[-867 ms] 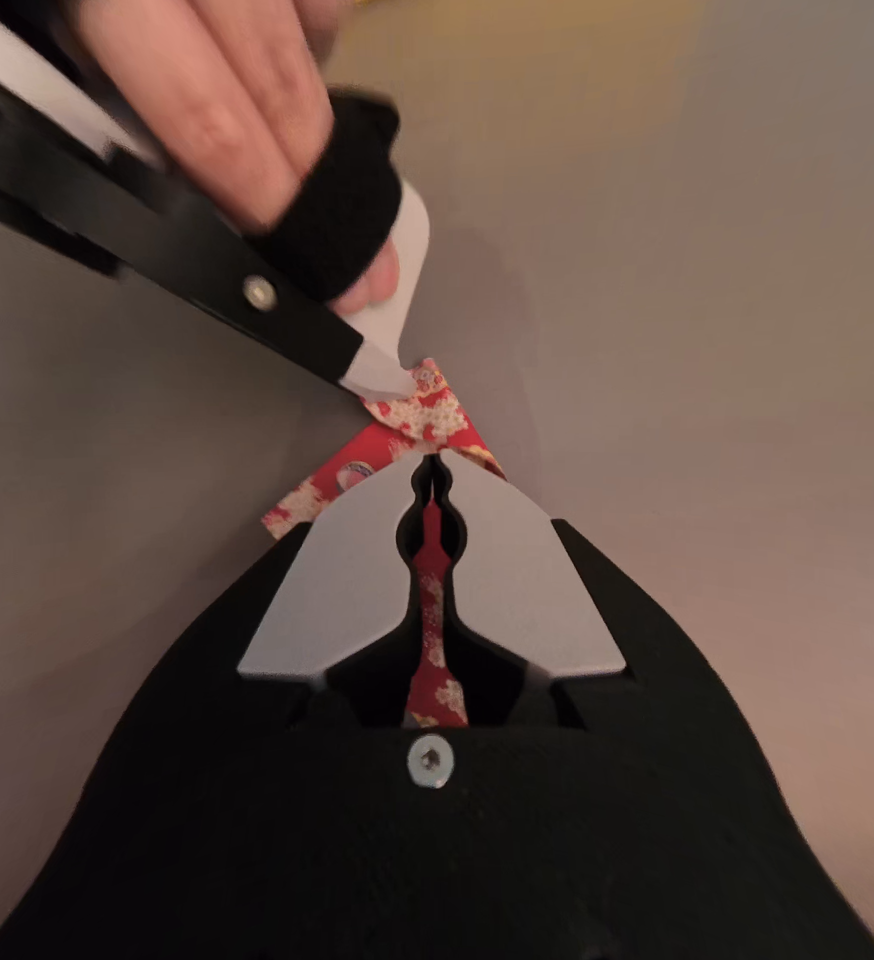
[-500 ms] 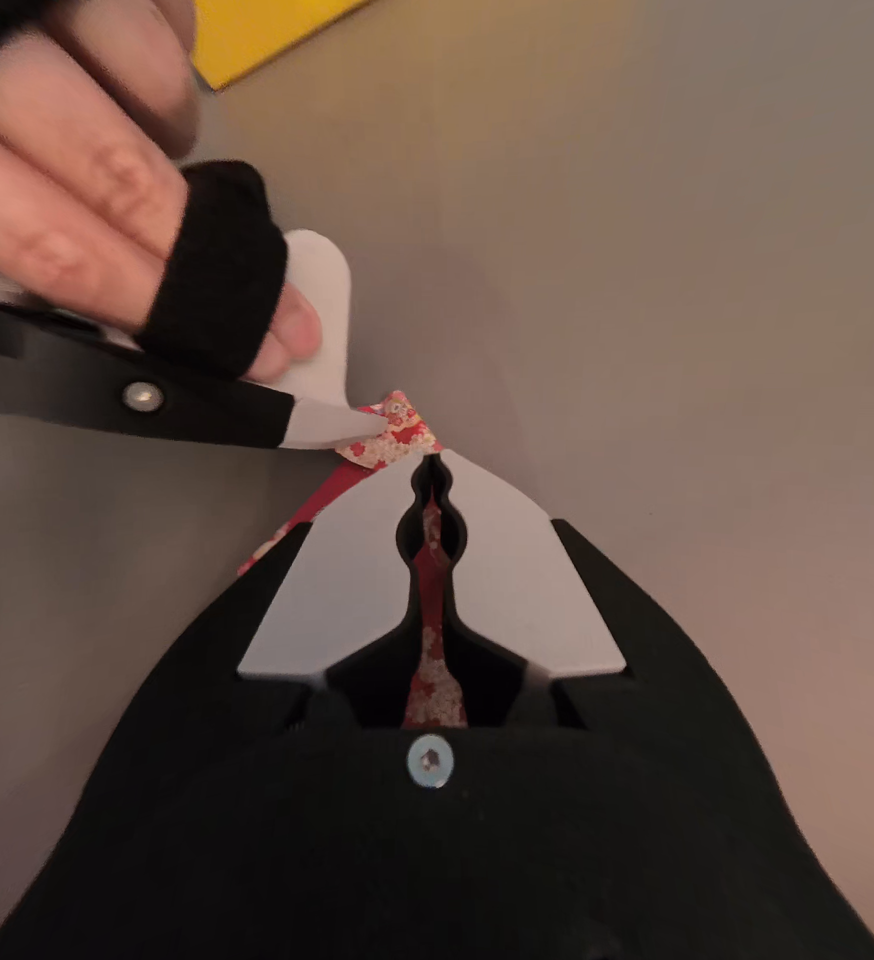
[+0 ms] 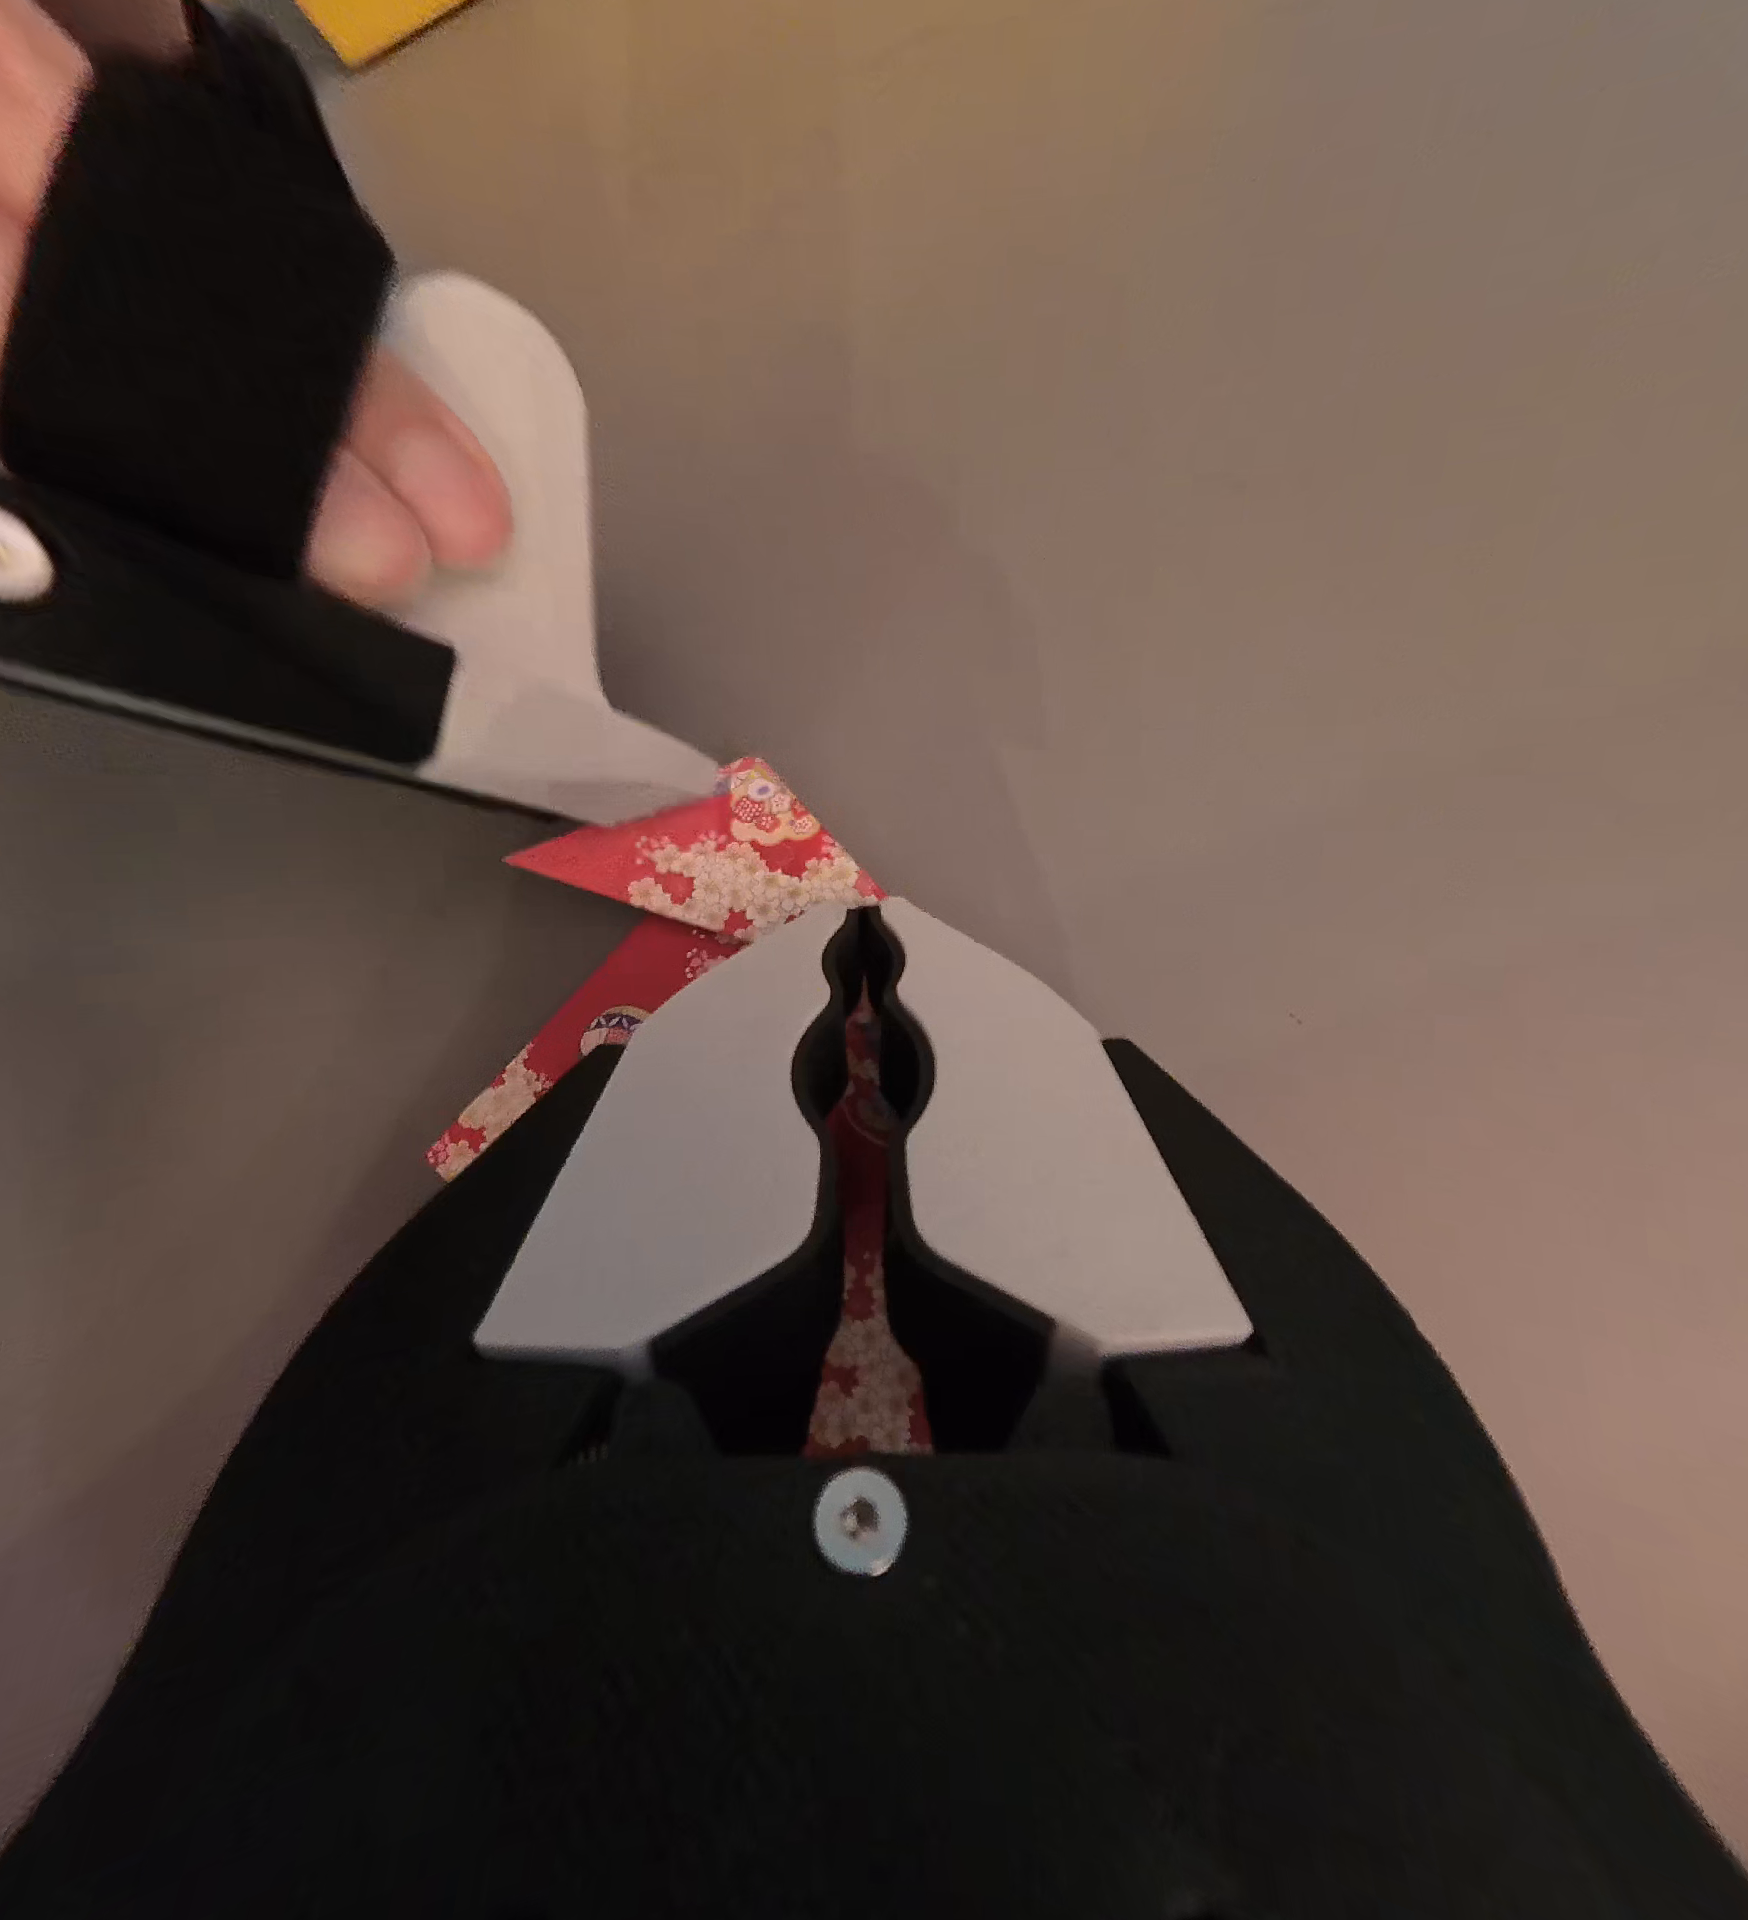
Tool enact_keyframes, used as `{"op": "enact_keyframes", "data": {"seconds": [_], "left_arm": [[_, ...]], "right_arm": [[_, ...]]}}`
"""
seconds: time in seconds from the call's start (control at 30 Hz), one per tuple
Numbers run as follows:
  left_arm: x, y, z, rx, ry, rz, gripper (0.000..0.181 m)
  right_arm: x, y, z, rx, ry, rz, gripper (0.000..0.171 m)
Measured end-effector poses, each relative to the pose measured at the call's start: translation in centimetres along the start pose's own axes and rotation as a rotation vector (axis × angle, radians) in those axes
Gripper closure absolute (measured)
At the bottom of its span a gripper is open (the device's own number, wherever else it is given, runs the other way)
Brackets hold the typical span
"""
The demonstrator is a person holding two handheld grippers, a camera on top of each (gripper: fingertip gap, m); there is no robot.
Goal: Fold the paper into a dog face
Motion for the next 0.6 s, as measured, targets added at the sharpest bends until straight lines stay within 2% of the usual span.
{"op": "enact_keyframes", "data": {"seconds": [0.13, 0.27, 0.33, 0.5, 0.6], "left_arm": [[-1.0, -2.1, 1.0, 0.019, -0.157, -0.103, 0.168], [-0.5, -2.9, 3.1, 0.004, -0.484, -0.401, 0.181], [-0.1, -2.0, 3.5, -0.038, -0.597, -0.484, 0.181], [-0.8, 1.2, 2.7, -0.039, -0.590, -0.399, 0.181], [-1.4, 1.8, 2.3, -0.060, -0.631, -0.409, 0.181]], "right_arm": [[0.0, 0.1, 0.1, -0.017, -0.019, 0.015, 0.168], [0.0, 0.1, 0.2, -0.023, -0.020, 0.019, 0.169], [0.0, 0.1, 0.1, -0.025, -0.013, 0.018, 0.169], [0.0, 0.1, 0.1, -0.018, -0.001, 0.013, 0.169], [0.0, 0.1, 0.0, -0.011, 0.014, 0.010, 0.169]]}}
Point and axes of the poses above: each gripper's, where its closed fingertips meet, y out along the fingers, x out of its top, z = x × y across the jaws, the point moved 8 cm from there along -y, back along the fingers, and after that the axes turned 15 degrees about -z, right-handed, at the moved point
